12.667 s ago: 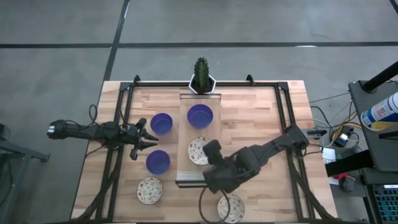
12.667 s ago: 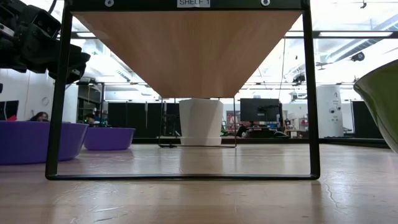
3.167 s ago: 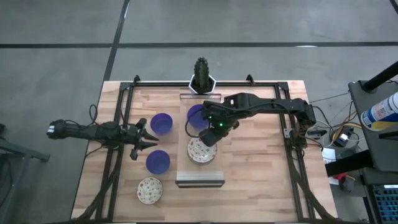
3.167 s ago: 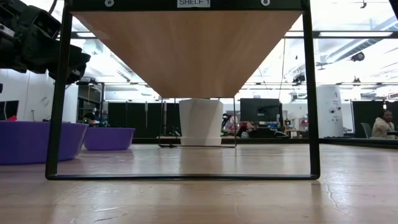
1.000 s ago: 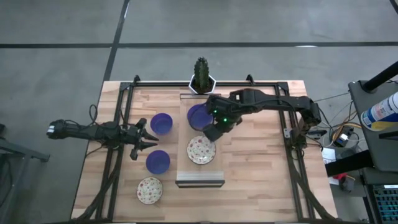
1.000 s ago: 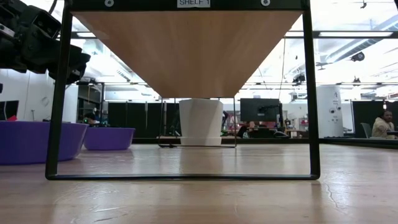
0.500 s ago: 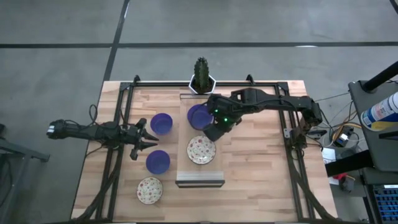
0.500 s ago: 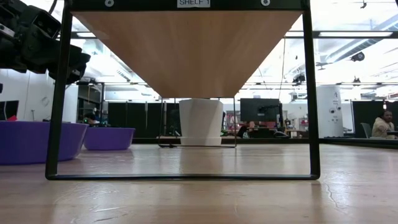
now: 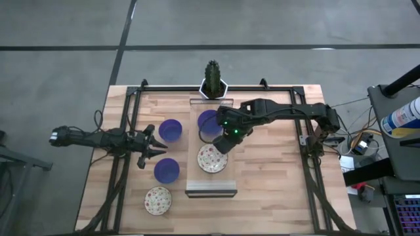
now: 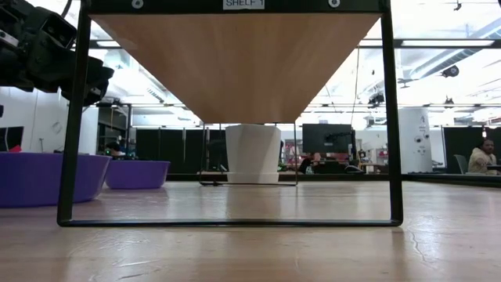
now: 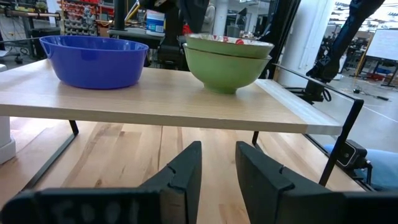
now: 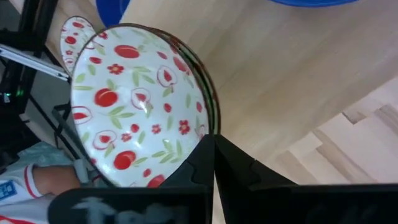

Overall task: Pick & Place Mini bowls
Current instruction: Stack the right white patterned bowl on top of the white patterned bowl on the shelf, then stack the top blue bowl on top of the blue bowl on the shelf

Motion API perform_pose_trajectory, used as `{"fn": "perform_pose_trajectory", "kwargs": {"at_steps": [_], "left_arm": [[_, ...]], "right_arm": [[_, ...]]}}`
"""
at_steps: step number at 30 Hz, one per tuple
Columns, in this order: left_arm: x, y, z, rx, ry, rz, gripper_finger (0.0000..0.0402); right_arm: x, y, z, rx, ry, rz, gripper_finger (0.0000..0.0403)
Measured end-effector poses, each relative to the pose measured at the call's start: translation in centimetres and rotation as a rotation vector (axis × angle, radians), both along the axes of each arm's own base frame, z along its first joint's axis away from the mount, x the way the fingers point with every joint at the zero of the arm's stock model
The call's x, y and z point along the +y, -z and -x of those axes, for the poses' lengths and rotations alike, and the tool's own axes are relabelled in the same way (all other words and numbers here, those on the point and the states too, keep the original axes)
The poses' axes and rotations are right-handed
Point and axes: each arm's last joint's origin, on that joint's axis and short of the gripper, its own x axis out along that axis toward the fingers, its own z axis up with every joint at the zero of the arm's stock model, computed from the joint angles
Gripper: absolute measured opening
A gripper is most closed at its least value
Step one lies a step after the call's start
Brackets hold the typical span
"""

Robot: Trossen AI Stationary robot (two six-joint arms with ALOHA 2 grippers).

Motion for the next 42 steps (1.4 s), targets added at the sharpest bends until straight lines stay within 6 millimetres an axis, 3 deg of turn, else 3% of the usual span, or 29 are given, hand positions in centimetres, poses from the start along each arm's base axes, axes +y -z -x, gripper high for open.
{"fn": "perform_pose_trajectory", "kwargs": {"at_steps": [12, 20, 31, 39, 42], "left_arm": [[0.0, 0.0, 0.0, 0.000, 0.000, 0.000, 0.0103], [0.0, 0.0, 0.0, 0.000, 0.000, 0.000, 0.0103], [0.0, 0.0, 0.0, 0.000, 0.000, 0.000, 0.0103], [0.0, 0.0, 0.0, 0.000, 0.000, 0.000, 0.0103], [0.0, 0.0, 0.0, 0.000, 0.000, 0.000, 0.0103]], "right_arm": [[0.4, -2.7, 0.3, -0.090, -0.051, 0.068, 0.0008], [4.6, -3.3, 2.8, 0.040, -0.144, 0.507, 0.0008], [9.3, -4.3, 6.2, 0.018, -0.200, 0.773, 0.0008], [12.5, -3.9, 8.4, -0.153, -0.263, 0.921, 0.0008], [13.5, -2.8, 9.1, -0.261, -0.326, 0.950, 0.0008]]}}
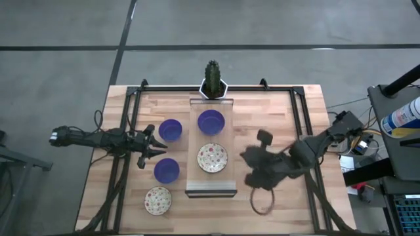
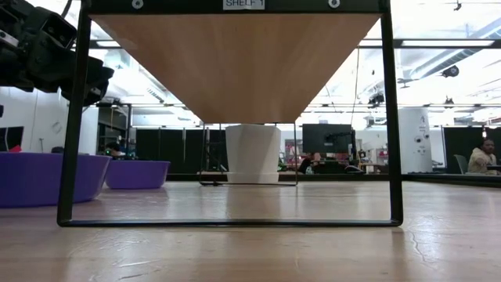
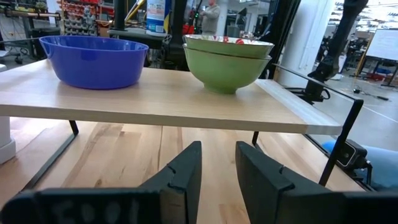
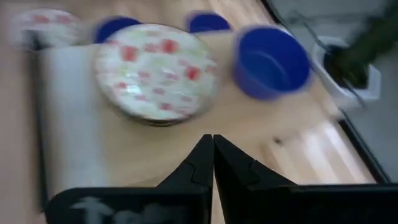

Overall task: Pick & Place Mini bowls
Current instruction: Stack the top blue bowl on top of the blue bowl on the shelf

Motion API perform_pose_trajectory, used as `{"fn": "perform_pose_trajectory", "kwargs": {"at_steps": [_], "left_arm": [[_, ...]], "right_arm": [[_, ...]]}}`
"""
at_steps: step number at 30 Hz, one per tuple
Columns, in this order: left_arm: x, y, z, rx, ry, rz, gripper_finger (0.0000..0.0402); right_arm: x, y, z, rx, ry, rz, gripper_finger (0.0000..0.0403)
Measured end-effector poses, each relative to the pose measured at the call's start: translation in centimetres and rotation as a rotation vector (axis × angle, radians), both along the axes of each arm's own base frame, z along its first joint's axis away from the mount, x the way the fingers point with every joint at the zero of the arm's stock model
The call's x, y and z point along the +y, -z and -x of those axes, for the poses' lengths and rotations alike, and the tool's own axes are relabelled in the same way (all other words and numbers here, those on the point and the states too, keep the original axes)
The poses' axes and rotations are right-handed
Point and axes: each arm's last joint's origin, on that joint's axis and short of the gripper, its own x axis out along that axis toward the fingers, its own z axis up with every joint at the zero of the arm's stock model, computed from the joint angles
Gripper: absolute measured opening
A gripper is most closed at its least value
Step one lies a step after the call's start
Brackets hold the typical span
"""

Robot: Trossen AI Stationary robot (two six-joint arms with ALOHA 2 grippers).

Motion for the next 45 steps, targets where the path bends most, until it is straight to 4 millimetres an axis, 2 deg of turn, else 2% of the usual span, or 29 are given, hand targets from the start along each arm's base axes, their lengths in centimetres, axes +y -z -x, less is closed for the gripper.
{"fn": "perform_pose_trajectory", "kwargs": {"at_steps": [6, 9, 13, 16, 21, 28, 33, 40, 45], "left_arm": [[0.0, 0.0, 0.0, 0.000, 0.000, 0.000, 0.0103], [0.0, 0.0, 0.0, 0.000, 0.000, 0.000, 0.0103], [0.0, 0.0, 0.0, 0.001, 0.000, 0.000, 0.0103], [0.0, 0.0, 0.0, 0.000, 0.000, 0.000, 0.0103], [0.0, 0.0, 0.0, 0.000, 0.000, 0.000, 0.0103], [0.0, 0.0, 0.0, 0.000, 0.000, 0.000, 0.0103], [0.0, 0.0, 0.0, 0.000, 0.000, 0.000, 0.0103], [0.0, 0.0, 0.0, 0.000, 0.000, 0.000, 0.0103], [0.0, 0.0, 0.0, 0.000, 0.000, 0.000, 0.0103]], "right_arm": [[1.2, 2.2, 1.1, -0.244, -0.216, 0.009, 0.0008], [1.2, 4.2, 2.0, -0.330, -0.301, 0.041, 0.0008], [-0.1, 7.4, 3.7, -0.403, -0.310, 0.006, 0.0008], [-1.4, 10.0, 5.3, -0.374, -0.302, 0.015, 0.0008], [-3.4, 10.8, 8.5, -0.503, -0.334, -0.037, 0.0008], [-6.5, 13.1, 12.4, -0.642, -0.336, -0.035, 0.0008], [-8.0, 13.7, 14.8, -0.756, -0.438, -0.125, 0.0008], [-9.4, 15.3, 17.1, -0.850, -0.465, -0.058, 0.0008], [-9.9, 16.5, 17.9, -0.906, -0.469, -0.088, 0.0008]]}}
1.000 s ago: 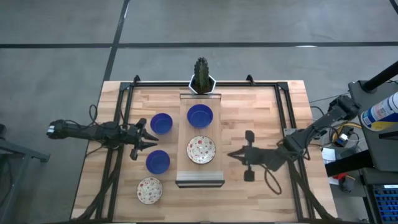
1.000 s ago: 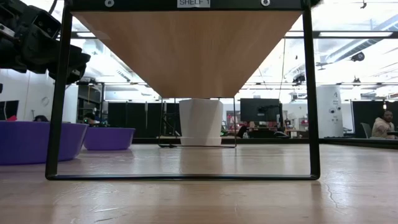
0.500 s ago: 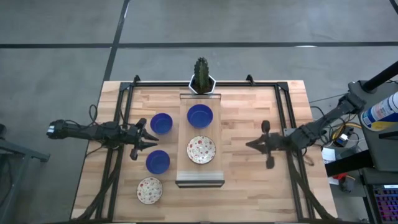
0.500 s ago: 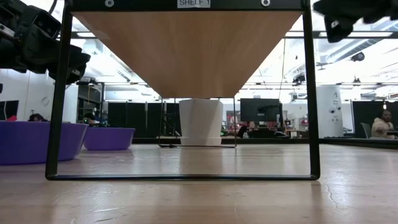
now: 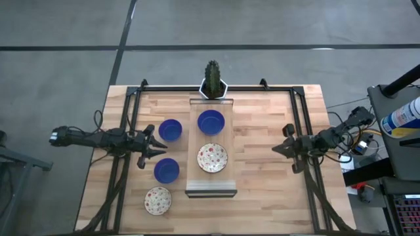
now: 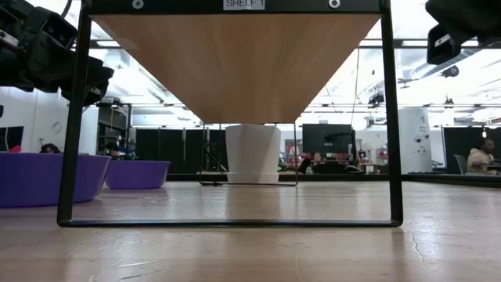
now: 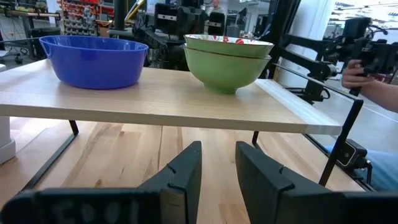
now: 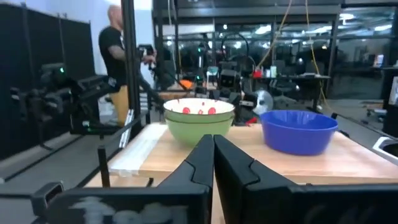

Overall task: Pick & Place Mini bowls
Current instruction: Stack the top blue bowl on top of the blue bowl on the shelf

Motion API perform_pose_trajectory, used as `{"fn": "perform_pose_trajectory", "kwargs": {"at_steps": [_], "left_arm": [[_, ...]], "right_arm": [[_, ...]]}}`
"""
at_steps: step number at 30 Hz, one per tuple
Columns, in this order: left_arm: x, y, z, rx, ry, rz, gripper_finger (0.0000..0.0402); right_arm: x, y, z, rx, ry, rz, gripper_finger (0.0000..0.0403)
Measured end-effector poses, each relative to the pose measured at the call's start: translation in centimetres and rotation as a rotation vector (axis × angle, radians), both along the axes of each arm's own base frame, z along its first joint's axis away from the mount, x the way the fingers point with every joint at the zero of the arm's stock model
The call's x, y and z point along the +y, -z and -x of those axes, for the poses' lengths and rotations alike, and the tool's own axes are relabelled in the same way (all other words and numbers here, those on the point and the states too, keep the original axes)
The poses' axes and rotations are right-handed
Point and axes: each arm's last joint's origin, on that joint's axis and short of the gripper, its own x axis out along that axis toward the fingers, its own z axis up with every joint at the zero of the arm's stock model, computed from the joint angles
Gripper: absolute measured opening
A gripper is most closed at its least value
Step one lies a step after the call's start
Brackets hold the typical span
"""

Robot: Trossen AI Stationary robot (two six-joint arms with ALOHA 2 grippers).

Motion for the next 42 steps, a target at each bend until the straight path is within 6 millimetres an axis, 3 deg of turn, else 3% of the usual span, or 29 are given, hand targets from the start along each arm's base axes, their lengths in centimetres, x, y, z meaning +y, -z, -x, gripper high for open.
{"fn": "perform_pose_trajectory", "kwargs": {"at_steps": [10, 27, 38, 42], "left_arm": [[0.0, 0.0, 0.0, 0.000, 0.000, 0.000, 0.0103], [0.0, -0.1, 0.0, -0.012, 0.000, 0.005, 0.0103], [0.4, -3.0, 0.2, -0.275, -0.090, 0.470, 0.0103], [0.6, -3.6, 0.3, -0.345, -0.134, 0.537, 0.0103]], "right_arm": [[-0.2, 2.3, 0.7, 0.035, -0.078, -0.011, 0.0008], [-0.1, 2.8, 0.4, 0.071, -0.068, 0.066, 0.0008], [-0.1, 2.8, 0.4, 0.071, -0.067, 0.065, 0.0008], [-0.1, 2.8, 0.4, 0.070, -0.066, 0.068, 0.0008]]}}
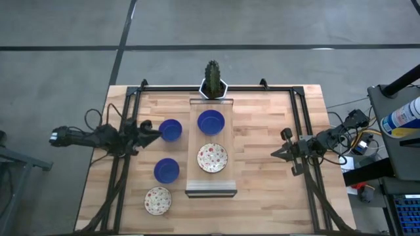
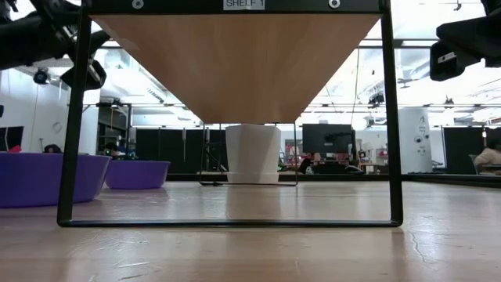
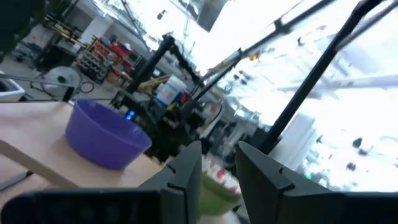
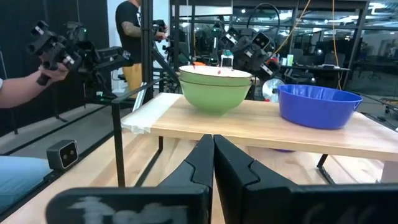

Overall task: Pick & Place Mini bowls
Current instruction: Stack the top blue bowl on top of the blue bowl on the shelf

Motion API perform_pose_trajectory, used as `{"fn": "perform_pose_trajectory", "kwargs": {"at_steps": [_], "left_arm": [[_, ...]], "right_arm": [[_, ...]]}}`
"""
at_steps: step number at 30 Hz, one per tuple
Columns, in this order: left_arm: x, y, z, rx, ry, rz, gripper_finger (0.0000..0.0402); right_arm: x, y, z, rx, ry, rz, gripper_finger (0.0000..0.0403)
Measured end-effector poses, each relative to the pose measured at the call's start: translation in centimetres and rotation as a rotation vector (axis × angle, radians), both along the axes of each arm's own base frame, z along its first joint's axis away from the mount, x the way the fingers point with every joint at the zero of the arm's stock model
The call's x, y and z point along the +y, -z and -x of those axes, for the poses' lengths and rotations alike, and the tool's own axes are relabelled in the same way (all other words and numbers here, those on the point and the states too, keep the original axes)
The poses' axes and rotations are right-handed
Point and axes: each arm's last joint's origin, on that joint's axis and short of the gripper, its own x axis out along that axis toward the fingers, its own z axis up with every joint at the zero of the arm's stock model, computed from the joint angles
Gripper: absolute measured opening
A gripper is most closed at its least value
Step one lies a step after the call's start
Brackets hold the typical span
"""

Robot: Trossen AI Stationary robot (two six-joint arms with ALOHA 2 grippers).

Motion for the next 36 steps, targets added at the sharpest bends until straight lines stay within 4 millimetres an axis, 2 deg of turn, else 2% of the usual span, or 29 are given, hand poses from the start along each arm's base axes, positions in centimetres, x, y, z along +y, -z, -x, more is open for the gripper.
{"fn": "perform_pose_trajectory", "kwargs": {"at_steps": [8, 13, 15, 19, 22, 26, 29, 36], "left_arm": [[0.1, -1.6, 0.2, -0.062, 0.006, 0.141, 0.0103], [0.1, -4.6, 0.5, -0.081, -0.015, 0.019, 0.0103], [0.2, -5.8, 0.4, 0.001, -0.052, -0.051, 0.0103], [0.5, -8.2, 0.5, 0.270, -0.178, -0.223, 0.0103], [0.6, -9.2, 0.3, 0.512, -0.220, -0.322, 0.0104], [0.5, -10.4, -0.9, 0.679, -0.206, -0.370, 0.0112], [0.3, -9.9, -2.4, 0.822, -0.185, -0.434, 0.0122], [-0.2, -6.5, -5.9, 1.129, -0.120, -0.550, 0.0140]], "right_arm": [[0.0, 0.0, 0.0, 0.000, 0.001, -0.003, 0.0008], [0.0, 0.0, 0.0, 0.000, 0.001, -0.002, 0.0008], [0.0, 0.0, 0.0, 0.000, 0.001, -0.003, 0.0008], [0.0, 0.0, 0.0, 0.000, 0.000, -0.003, 0.0008], [0.0, 0.0, 0.0, 0.000, 0.000, -0.002, 0.0008], [0.0, 0.0, 0.0, 0.000, 0.000, -0.003, 0.0008], [0.0, 0.0, 0.0, 0.000, 0.000, -0.003, 0.0008], [0.0, 0.0, 0.0, 0.000, 0.000, -0.003, 0.0008]]}}
